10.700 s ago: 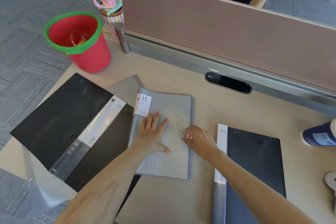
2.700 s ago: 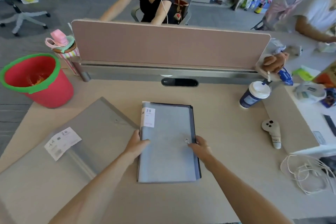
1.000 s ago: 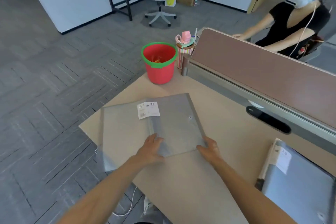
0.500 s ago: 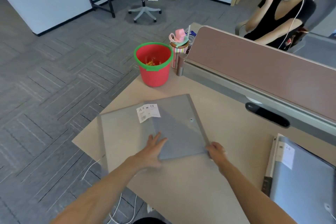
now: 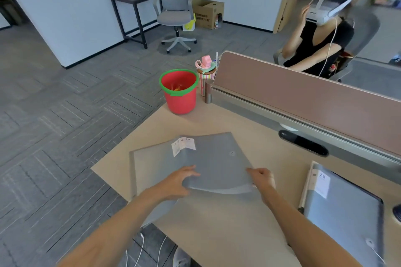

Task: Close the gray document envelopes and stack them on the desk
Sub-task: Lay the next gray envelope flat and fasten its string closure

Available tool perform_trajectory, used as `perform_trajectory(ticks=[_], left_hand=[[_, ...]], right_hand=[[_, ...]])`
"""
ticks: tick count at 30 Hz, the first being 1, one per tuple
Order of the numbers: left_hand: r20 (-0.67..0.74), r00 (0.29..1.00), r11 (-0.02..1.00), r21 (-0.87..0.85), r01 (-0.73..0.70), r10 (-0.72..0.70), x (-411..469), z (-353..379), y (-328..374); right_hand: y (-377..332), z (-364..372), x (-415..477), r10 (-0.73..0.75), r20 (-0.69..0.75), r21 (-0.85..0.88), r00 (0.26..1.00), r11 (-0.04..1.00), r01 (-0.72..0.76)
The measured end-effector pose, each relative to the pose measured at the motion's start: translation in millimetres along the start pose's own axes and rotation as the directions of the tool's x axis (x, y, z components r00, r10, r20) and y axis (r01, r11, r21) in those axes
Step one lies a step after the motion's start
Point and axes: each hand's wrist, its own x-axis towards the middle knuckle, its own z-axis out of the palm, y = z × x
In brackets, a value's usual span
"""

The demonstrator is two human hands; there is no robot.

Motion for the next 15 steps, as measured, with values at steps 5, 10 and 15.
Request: perform_trajectory(ticks=[5,10,15], left_hand=[[0.016,1.000,1.000,-0.011,0.025,-0.025,-9.7,30.8,29.9],[0.002,1.000,0.993,-0.118,0.022,-0.022,-13.7,56.3,62.3],[-0.224,0.935,0.594,-0.804,-0.018,-0.274,-1.1,59.1,122.8]], right_hand=[[-18.1,-33.3,-22.8,0.021,0.270,0.071,0.963,0.997,-0.042],[-31.2,-87.9,-34.2,-0.156,0.291,0.302,0.944,0.951,0.064],[-33.7,-132.7,-51.4,-0.308,0.346,0.554,0.886,0.830,0.072]])
